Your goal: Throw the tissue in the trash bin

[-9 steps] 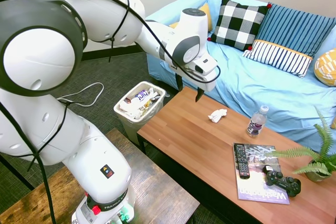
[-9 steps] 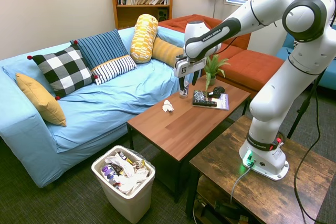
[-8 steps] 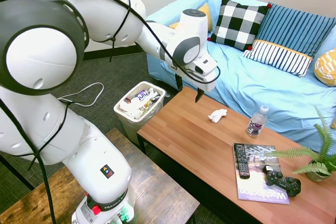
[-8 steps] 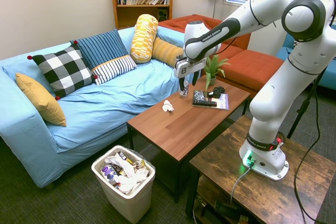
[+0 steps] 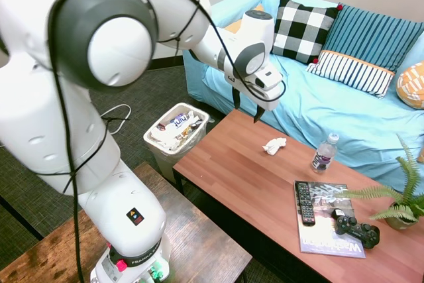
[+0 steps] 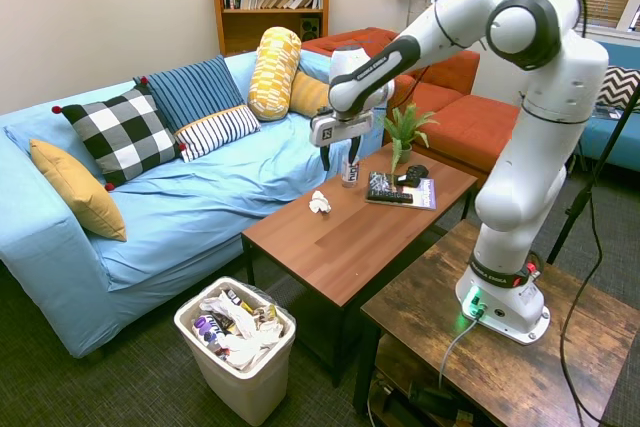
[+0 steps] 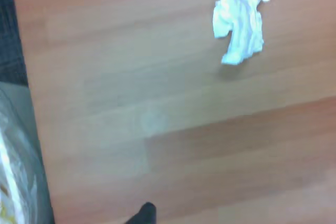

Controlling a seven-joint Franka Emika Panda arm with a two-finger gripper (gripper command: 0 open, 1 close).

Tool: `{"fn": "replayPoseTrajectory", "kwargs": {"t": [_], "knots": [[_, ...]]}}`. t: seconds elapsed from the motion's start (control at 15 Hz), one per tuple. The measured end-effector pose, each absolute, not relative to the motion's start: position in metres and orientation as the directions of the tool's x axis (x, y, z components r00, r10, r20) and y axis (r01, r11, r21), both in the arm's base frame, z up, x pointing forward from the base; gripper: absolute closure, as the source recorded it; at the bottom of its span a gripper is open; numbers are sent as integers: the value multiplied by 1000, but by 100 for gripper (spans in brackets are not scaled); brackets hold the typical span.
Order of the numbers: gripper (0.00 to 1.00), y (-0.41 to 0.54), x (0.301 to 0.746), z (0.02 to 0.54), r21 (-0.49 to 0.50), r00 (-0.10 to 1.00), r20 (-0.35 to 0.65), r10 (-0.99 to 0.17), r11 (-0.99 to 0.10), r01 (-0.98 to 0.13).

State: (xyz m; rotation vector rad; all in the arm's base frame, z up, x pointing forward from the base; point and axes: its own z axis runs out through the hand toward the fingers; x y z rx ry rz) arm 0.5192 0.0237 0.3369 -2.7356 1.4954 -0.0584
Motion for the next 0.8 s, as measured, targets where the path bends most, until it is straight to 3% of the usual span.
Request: {"fn": "replayPoseTrajectory", "kwargs": {"t": [0.33, 0.8], "knots": [[0, 7, 594, 261, 13, 389, 41, -920, -388, -921], [0, -19, 660, 160, 44, 277, 27, -961, -276, -960]]}}
